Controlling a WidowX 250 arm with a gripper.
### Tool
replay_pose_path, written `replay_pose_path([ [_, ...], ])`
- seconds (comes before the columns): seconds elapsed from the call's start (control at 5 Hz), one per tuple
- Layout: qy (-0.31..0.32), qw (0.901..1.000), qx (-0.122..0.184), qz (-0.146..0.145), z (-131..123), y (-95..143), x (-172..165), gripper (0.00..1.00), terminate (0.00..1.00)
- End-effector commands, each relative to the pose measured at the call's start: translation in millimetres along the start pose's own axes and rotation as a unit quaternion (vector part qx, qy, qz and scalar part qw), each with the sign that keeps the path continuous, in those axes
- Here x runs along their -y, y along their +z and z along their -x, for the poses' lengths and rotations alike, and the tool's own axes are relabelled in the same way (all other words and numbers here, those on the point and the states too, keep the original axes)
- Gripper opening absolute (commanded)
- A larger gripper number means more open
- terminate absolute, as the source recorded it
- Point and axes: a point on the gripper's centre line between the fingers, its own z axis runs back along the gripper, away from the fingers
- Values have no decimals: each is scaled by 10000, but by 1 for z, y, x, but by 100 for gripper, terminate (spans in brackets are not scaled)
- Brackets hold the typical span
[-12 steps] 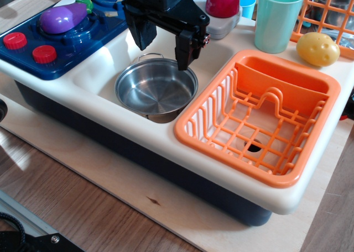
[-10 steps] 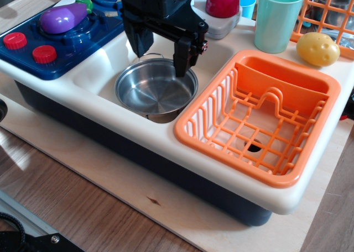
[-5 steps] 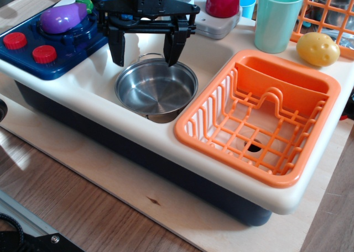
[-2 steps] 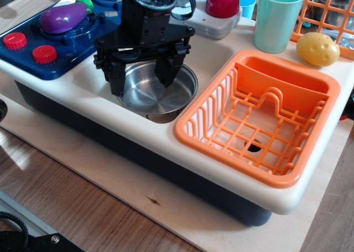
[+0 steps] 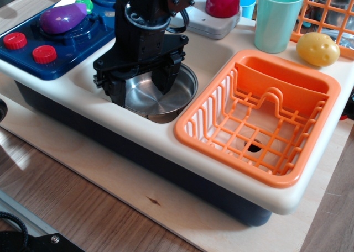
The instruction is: Put pan from sink into drying rack
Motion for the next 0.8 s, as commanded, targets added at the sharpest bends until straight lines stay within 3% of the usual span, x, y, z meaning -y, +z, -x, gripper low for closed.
replay_pose_path([
  [0.0, 207, 9993, -9, 326, -11, -14, -5, 100, 0],
  [0.2, 99, 9991, -111, 402, -18, -26, -10, 100, 0],
  [0.4, -34, 9977, -432, 520, -25, -37, -12, 100, 0],
  [0.6, -29, 9982, -408, 441, -24, -39, -7, 0, 0],
])
